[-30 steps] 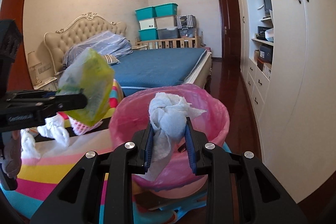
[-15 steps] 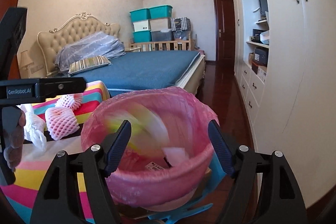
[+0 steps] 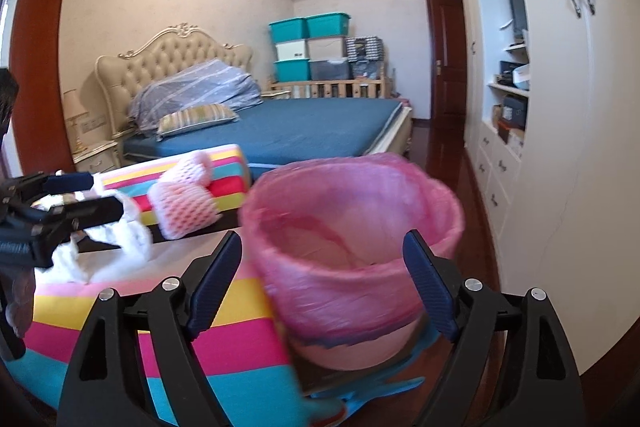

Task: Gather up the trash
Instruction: 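Grasp the green zigzag cloth with the left tool while the right tool grasps a white tissue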

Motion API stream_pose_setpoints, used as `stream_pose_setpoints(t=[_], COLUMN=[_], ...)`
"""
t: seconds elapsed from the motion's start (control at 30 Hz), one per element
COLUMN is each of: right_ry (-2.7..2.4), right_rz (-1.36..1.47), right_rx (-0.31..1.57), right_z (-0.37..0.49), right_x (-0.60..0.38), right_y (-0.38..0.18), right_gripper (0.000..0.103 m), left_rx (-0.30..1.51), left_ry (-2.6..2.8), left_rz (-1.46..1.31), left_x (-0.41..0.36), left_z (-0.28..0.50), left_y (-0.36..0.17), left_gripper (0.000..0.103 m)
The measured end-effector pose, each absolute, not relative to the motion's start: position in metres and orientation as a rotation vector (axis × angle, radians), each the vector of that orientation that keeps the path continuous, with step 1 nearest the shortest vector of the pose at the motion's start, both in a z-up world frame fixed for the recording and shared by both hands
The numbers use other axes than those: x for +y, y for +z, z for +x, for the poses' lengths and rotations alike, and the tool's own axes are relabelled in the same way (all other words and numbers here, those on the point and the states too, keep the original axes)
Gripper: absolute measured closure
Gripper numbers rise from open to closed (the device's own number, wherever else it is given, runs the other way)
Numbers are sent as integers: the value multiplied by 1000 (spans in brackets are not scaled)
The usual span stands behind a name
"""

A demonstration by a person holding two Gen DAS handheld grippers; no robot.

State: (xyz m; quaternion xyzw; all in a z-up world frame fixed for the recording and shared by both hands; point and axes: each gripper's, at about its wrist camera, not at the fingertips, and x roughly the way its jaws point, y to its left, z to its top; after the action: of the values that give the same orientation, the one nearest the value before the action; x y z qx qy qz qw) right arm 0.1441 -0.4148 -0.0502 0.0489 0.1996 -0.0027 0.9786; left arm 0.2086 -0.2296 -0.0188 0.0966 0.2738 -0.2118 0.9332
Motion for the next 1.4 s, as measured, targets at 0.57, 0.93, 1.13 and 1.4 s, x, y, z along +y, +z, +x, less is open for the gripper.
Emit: stream_pose_setpoints(t=[0.57, 0.93, 1.13, 1.4], right_ry=[280, 489, 541, 557], right_rz=[-53, -215, -251, -256], right_rx=[475, 556, 688, 716], right_z=[146, 170, 204, 206], right_x=[-269, -172, -139, -134], right_y=[-53, -54, -63, -64], right_gripper=[24, 19, 19, 65], left_rx=[485, 551, 553, 572], left_ry=[-108, -2, 21, 4], left_rz=[199, 60, 44, 35], left_x=[-68, 7, 13, 6], left_z=[121, 118, 118, 126], left_y=[-14, -27, -26, -24], left_gripper=[5, 5, 5, 5])
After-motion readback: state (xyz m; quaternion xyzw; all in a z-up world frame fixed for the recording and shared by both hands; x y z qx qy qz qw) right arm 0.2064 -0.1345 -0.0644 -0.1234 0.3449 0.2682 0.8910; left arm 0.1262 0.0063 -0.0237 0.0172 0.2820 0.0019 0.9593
